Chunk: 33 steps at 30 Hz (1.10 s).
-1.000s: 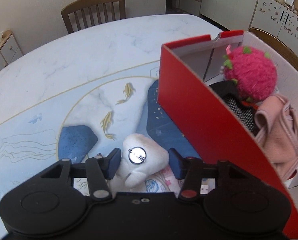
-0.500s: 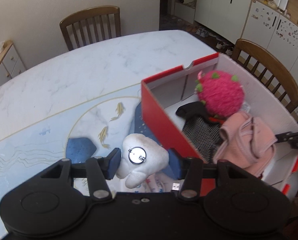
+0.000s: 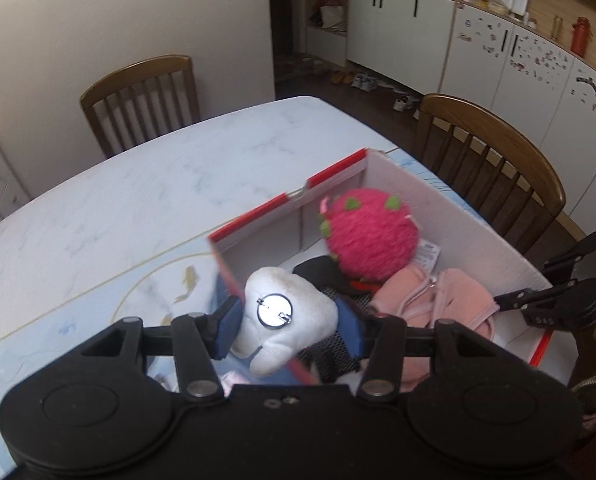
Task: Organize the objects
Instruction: 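Carry the white plush with the left gripper into the box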
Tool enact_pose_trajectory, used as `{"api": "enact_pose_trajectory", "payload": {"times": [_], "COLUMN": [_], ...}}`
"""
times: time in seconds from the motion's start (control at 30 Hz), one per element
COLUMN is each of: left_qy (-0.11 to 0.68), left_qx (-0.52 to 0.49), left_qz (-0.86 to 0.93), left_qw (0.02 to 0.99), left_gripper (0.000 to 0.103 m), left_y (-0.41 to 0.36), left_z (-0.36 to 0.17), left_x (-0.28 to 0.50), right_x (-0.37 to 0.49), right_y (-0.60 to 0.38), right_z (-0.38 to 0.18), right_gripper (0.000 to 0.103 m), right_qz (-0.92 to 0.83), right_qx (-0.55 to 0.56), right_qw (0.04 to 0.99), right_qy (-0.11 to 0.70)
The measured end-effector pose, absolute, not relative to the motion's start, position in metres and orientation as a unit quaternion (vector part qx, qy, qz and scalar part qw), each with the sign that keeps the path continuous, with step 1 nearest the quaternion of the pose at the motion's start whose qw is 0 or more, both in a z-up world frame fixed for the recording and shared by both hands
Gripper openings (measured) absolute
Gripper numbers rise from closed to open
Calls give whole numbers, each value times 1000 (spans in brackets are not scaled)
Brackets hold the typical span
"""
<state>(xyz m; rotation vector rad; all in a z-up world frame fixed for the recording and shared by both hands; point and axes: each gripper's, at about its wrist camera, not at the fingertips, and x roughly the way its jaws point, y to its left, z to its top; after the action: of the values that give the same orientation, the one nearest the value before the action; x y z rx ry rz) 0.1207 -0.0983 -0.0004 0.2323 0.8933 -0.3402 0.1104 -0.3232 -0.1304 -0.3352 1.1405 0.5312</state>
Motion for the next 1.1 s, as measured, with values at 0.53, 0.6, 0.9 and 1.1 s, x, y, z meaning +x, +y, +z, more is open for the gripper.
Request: {"api": "enact_pose_trajectory", "payload": {"times": [0.53,0.6,0.9,1.1], "left_qy": [450,463,491,507], "left_qx": [163,178,211,208], "left_qz": [-203,-206,-209,-206], "left_qw": [854,844,819,810], "left_gripper": [50,50,50,50], "left_y": [-168,-175,-188,-187], "left_z": [-32,-42,-74,-86], "left_x": [155,157,167,173], "right_x": [109,109,109,109], "right_y": [-324,-323,-323,-322], "right_z": [-130,-130,-130,-130], "right_gripper": [4,4,4,4], "right_qz": [248,248,248,248], "right_qx": [-159,-159,-162,-163], "right_qw": [796,796,796,796], "right_qy": [529,528,527,528]}}
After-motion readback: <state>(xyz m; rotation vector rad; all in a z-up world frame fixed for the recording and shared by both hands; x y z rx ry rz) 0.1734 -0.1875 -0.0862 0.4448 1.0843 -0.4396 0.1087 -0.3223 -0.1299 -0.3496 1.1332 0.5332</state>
